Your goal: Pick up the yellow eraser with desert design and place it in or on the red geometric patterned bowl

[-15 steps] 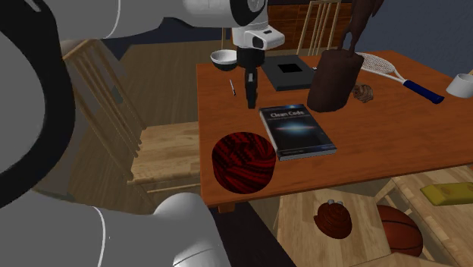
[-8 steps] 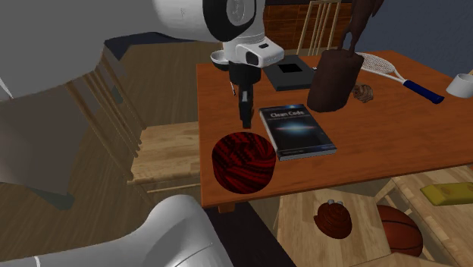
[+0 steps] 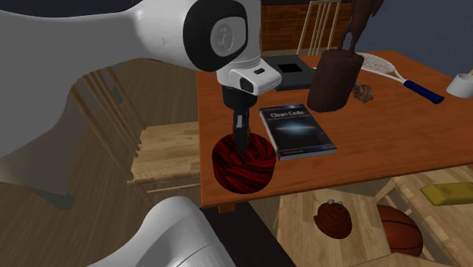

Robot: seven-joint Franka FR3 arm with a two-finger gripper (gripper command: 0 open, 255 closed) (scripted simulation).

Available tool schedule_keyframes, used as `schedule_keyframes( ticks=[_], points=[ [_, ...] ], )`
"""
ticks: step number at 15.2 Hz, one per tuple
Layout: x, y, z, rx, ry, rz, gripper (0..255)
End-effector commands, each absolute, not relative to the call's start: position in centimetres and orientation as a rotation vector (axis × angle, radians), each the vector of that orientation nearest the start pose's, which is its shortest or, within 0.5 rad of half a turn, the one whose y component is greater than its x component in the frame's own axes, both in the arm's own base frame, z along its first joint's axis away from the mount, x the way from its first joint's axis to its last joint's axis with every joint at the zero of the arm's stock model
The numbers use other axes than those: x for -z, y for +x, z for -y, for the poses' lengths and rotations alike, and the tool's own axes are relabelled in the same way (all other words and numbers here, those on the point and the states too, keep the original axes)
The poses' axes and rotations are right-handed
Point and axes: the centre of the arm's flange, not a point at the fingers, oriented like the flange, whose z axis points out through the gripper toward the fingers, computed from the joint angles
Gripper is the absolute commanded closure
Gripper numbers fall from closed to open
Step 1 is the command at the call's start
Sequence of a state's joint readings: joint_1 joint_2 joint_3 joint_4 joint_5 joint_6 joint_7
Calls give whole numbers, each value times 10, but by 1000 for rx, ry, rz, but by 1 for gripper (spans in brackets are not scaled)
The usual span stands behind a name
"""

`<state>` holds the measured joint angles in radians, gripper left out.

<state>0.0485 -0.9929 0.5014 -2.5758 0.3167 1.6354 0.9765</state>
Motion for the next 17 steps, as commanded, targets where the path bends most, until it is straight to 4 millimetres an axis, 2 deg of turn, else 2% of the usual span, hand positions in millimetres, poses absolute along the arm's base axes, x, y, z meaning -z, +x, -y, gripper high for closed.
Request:
schedule_keyframes(
  ticks=[1, 8, 16, 17],
  points=[
    [-499, 219, -196, 92, -3047, -1044, 255],
    [-463, 219, -196, 92, -3047, -1044, 255],
    [-463, 219, -196, 92, -3047, -1044, 255],
    [-463, 219, -196, 92, -3047, -1044, 0]
  ],
)
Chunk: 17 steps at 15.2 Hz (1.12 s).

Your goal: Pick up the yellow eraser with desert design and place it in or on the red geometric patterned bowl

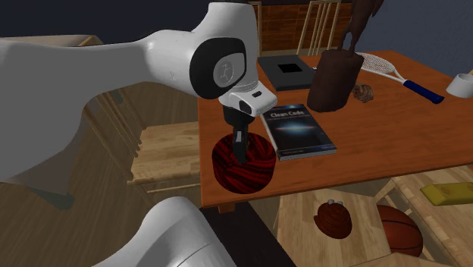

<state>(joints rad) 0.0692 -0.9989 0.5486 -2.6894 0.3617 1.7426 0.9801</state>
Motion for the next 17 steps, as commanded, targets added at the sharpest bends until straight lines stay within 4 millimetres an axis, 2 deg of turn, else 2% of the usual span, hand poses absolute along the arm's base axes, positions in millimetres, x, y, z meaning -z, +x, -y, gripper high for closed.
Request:
schedule_keyframes(
  ticks=[1, 5, 9, 17],
  points=[
    [-463, 219, -196, 92, -3047, -1044, 0],
    [-463, 219, -196, 92, -3047, -1044, 0],
    [-512, 217, -201, 92, -3047, -1044, 0],
    [-512, 217, -201, 92, -3047, -1044, 0]
  ],
)
